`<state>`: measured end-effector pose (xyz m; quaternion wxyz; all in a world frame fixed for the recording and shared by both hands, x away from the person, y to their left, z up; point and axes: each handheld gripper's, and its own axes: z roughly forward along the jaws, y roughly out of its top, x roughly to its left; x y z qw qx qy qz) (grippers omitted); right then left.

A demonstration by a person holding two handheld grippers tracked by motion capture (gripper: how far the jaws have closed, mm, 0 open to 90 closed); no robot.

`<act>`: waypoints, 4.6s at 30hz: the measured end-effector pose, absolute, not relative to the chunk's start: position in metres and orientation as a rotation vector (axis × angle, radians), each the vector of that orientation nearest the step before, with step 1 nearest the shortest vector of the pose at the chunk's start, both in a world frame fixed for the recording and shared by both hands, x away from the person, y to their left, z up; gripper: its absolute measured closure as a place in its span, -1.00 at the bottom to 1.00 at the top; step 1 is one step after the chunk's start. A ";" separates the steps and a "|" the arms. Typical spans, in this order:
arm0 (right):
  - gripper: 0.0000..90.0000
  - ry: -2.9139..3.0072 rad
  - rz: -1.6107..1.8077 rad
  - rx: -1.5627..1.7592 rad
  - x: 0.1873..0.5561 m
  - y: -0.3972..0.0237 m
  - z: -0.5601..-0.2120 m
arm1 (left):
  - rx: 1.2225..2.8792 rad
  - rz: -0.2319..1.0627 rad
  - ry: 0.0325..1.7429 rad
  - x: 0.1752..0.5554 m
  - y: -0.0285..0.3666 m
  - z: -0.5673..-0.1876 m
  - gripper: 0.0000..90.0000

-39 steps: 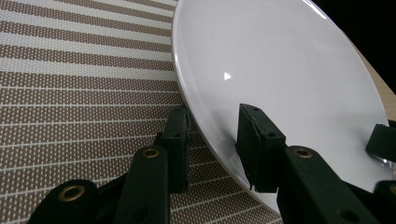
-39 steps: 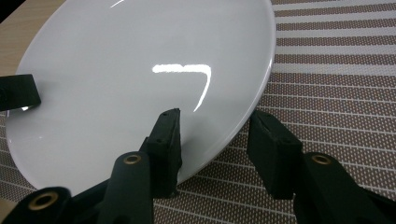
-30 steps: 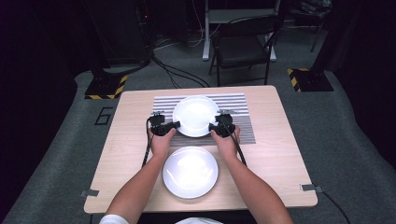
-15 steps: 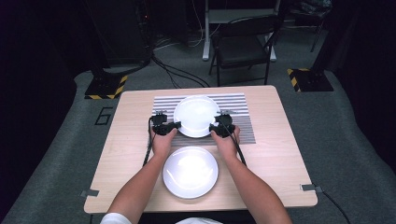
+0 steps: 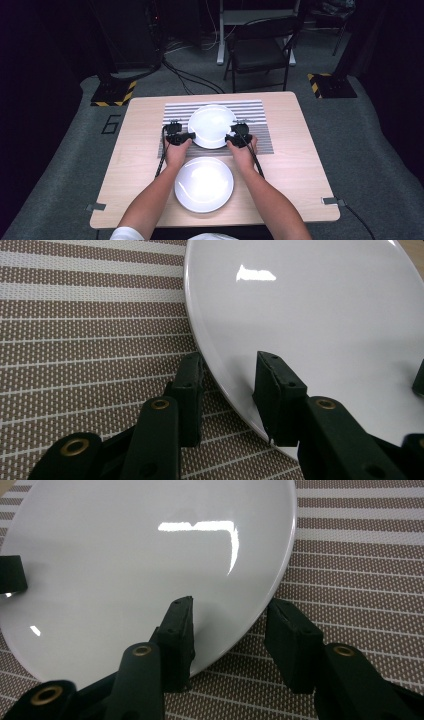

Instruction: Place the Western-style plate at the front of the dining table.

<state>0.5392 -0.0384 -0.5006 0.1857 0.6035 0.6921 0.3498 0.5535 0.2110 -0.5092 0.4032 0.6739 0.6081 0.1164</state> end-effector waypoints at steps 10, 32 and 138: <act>0.21 1.956 0.968 1.698 0.542 -0.039 -0.506 | 1.736 0.286 1.544 0.555 0.209 -0.512 0.43; 0.17 1.954 1.011 1.787 0.548 -0.043 -0.511 | 1.717 0.250 1.560 0.559 0.210 -0.514 0.37; -0.02 2.026 1.168 1.440 0.426 -0.106 -0.477 | 1.792 0.460 1.337 0.440 0.299 -0.476 -0.08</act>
